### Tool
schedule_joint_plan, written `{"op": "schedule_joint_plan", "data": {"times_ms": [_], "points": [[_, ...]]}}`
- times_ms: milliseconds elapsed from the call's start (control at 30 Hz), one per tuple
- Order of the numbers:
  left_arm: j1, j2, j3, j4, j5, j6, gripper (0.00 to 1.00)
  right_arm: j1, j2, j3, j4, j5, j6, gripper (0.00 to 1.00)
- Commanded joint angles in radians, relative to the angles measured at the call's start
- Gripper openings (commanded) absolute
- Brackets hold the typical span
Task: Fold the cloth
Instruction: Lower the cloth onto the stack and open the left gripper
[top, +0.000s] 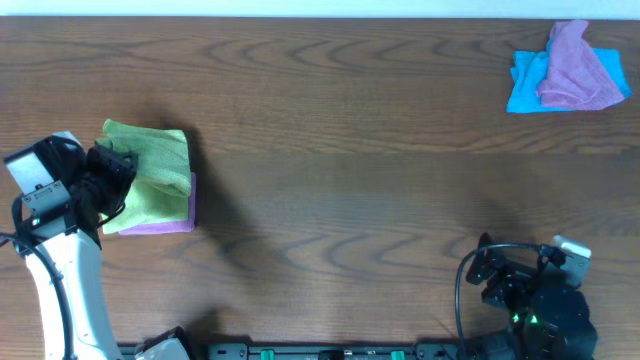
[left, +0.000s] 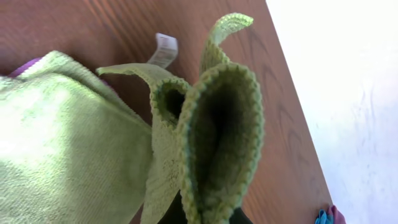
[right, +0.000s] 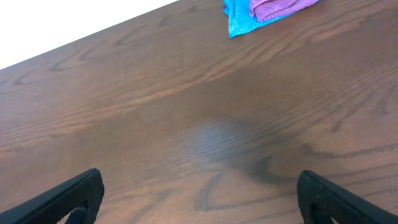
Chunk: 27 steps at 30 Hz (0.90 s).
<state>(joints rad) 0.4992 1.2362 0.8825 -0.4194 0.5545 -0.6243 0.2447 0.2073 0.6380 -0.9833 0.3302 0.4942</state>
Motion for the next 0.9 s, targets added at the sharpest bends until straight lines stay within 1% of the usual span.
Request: {"op": "schedule_joint_plan", "data": {"times_ms": [0, 267, 400, 867], "points": [[0.006, 0.000, 0.032, -0.022, 0.005, 0.035, 0.06, -0.015, -0.004, -0.005, -0.001, 0.010, 0.017, 0.99], [0.008, 0.000, 0.032, -0.110, -0.080, 0.068, 0.06, -0.015, -0.004, -0.005, -0.001, 0.010, 0.017, 0.99], [0.032, 0.000, 0.032, -0.152, -0.119, 0.084, 0.06, -0.015, -0.004, -0.005, -0.002, 0.010, 0.017, 0.99], [0.086, 0.000, 0.032, -0.206, -0.223, 0.149, 0.06, -0.015, -0.004, -0.005, -0.002, 0.010, 0.017, 0.99]]}}
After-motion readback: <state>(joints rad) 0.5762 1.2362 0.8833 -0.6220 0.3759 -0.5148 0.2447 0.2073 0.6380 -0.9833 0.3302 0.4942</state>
